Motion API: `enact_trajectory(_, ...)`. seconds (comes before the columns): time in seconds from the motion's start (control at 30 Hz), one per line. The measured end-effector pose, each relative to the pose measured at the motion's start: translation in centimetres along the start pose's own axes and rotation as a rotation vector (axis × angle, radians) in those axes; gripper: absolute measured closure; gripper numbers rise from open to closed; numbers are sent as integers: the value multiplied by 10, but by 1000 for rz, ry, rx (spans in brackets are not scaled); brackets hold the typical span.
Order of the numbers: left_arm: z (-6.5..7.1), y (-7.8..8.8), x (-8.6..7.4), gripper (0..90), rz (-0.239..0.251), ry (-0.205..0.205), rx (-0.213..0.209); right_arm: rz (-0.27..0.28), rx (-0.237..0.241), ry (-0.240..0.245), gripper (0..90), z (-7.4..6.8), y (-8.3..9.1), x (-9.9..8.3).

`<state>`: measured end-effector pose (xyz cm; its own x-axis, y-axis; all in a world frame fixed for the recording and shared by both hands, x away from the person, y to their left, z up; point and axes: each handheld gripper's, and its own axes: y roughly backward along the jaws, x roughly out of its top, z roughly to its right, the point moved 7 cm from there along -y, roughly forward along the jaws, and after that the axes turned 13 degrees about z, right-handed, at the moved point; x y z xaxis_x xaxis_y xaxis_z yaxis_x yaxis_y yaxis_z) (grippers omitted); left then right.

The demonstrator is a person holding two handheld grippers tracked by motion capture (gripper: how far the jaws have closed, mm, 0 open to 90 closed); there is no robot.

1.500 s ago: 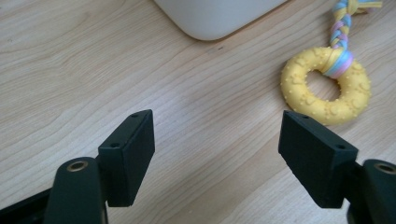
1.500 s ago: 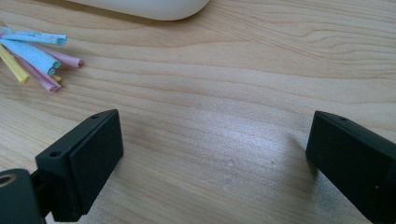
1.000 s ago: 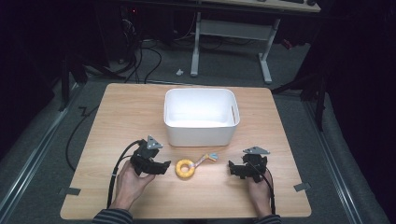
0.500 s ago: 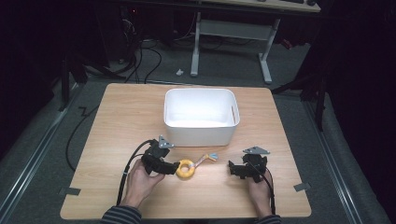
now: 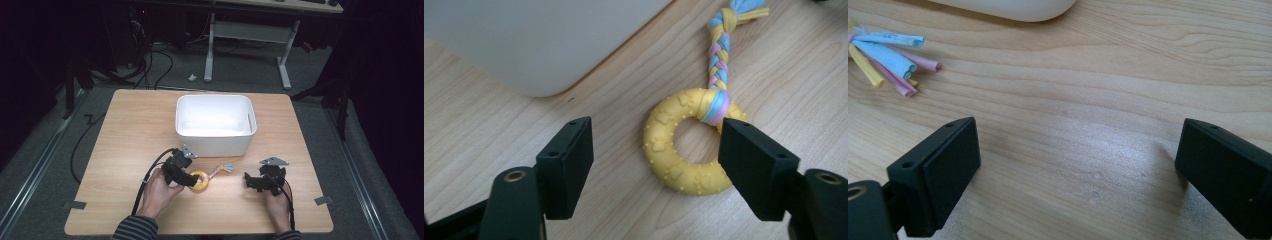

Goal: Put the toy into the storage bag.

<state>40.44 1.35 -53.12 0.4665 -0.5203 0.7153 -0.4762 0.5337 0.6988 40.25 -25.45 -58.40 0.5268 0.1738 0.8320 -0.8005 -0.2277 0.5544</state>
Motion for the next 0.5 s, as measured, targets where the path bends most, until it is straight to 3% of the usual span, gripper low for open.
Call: enact_trajectory(0.5, 6, -25, -1, 382, -83, -36, 4, 0, 9, 7, 41, -2, 0, 0)
